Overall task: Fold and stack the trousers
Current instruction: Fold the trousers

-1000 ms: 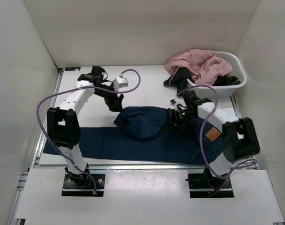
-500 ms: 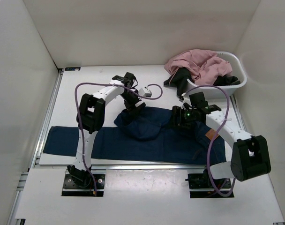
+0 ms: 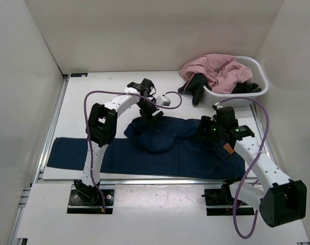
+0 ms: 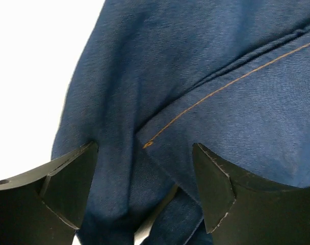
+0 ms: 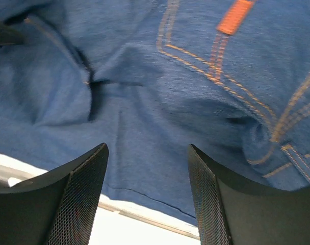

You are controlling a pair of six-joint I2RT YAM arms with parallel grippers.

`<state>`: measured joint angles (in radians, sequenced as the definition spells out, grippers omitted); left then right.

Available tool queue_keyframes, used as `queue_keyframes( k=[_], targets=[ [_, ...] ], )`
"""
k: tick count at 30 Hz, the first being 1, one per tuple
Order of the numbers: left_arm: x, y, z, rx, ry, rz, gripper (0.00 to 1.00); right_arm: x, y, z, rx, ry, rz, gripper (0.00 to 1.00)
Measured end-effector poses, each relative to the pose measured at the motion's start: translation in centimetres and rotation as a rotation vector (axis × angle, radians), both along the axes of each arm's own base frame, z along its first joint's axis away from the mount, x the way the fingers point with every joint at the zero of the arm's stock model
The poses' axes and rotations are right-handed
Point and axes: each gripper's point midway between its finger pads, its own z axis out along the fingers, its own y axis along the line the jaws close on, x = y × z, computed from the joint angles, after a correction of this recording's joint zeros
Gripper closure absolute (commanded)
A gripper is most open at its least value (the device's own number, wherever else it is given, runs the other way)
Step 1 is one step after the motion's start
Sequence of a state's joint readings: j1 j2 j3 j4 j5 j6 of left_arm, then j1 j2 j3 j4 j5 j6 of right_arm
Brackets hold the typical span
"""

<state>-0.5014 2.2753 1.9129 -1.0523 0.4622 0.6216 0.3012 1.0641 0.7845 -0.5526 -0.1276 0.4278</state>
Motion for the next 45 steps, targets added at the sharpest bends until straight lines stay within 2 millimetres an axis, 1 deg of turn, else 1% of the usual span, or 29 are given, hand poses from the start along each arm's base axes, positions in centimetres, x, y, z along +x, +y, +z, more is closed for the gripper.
queue_keyframes(
  k=[2,4,5,6,7,10,12,13,15,16,17,20,22,24,26,30,31,32,33,34,38,41,43,45],
  targets=[
    [0.4,0.3,0.3,0.012,-0.028,0.014,0.22,0.0,-0.4,-0.2,-0.020,0.005,-0.019,0.32],
    [0.8,0.5,1.0,0.020,-0.062,0.025,0.25,-0.1,-0.8,-0.4,-0.036,0.013,-0.032,0.32],
    [0.9,0.5,1.5,0.020,-0.083,0.030,0.32,-0.2,-1.0,-0.5,-0.044,0.014,-0.039,0.32],
    [1.0,0.5,2.2,0.015,-0.100,0.036,0.52,-0.2,-1.1,-0.5,-0.047,0.013,-0.042,0.32],
    [1.0,0.5,2.8,0.007,-0.115,0.040,0.62,-0.1,-1.2,-0.4,-0.051,0.009,-0.047,0.32],
    [-0.1,0.5,4.3,-0.004,-0.133,0.030,0.84,-0.2,-1.4,-0.5,-0.057,0.004,-0.054,0.32],
    [-1.0,0.3,4.3,0.003,-0.121,0.015,0.84,-0.4,-1.5,-0.7,-0.060,0.006,-0.056,0.32],
    [-1.4,0.2,3.9,0.013,-0.107,0.005,0.80,-0.5,-1.6,-0.8,-0.062,0.007,-0.057,0.32],
    [-2.3,0.2,2.6,0.041,-0.061,-0.003,0.78,-0.8,-1.6,-1.0,-0.064,0.011,-0.058,0.32],
    [-2.8,0.2,1.8,0.059,-0.035,-0.005,0.73,-0.9,-1.7,-1.0,-0.064,0.011,-0.058,0.32],
    [-3.2,0.3,0.9,0.077,-0.010,-0.005,0.56,-0.9,-1.7,-1.1,-0.064,0.010,-0.058,0.32],
    [-3.9,0.8,-1.1,0.123,0.052,0.006,0.45,-1.1,-1.8,-1.2,-0.066,0.012,-0.059,0.32],
    [-4.1,0.9,-1.7,0.137,0.074,0.017,0.41,-1.1,-1.9,-1.1,-0.070,0.005,-0.063,0.32],
    [-3.8,0.9,-1.5,0.145,0.066,0.028,0.38,-1.0,-2.0,-1.0,-0.073,-0.002,-0.068,0.32],
    [-3.6,1.1,-1.7,0.157,0.061,0.035,0.35,-1.0,-2.1,-0.8,-0.074,-0.012,-0.072,0.32],
    [-3.3,1.2,-1.8,0.170,0.053,0.051,0.34,-1.0,-2.4,-0.6,-0.085,-0.024,-0.082,0.32],
    [-3.2,1.2,-1.8,0.171,0.052,0.053,0.37,-1.1,-2.5,-0.6,-0.089,-0.024,-0.083,0.32],
    [-3.2,1.2,-1.8,0.171,0.053,0.054,0.47,-1.2,-2.6,-0.6,-0.092,-0.024,-0.085,0.32],
    [-3.3,1.2,-1.8,0.169,0.057,0.057,0.79,-1.2,-2.7,-0.5,-0.095,-0.025,-0.087,0.32],
    [-3.4,1.1,-1.8,0.165,0.065,0.062,0.86,-1.2,-2.7,-0.5,-0.097,-0.027,-0.088,0.32],
    [-4.7,0.8,-2.0,0.133,0.143,0.045,0.86,-1.3,-3.0,-0.5,-0.108,-0.027,-0.097,0.32],
    [-6.0,0.7,-1.6,0.118,0.212,0.031,0.86,-1.5,-3.3,-0.7,-0.119,-0.018,-0.102,0.32],
    [-6.1,0.7,-0.9,0.101,0.236,0.034,0.86,-1.6,-3.6,-0.7,-0.129,-0.016,-0.111,0.32],
    [-5.6,0.5,0.2,0.076,0.234,0.043,0.86,-1.6,-3.9,-0.7,-0.141,-0.016,-0.122,0.32]
  ],
)
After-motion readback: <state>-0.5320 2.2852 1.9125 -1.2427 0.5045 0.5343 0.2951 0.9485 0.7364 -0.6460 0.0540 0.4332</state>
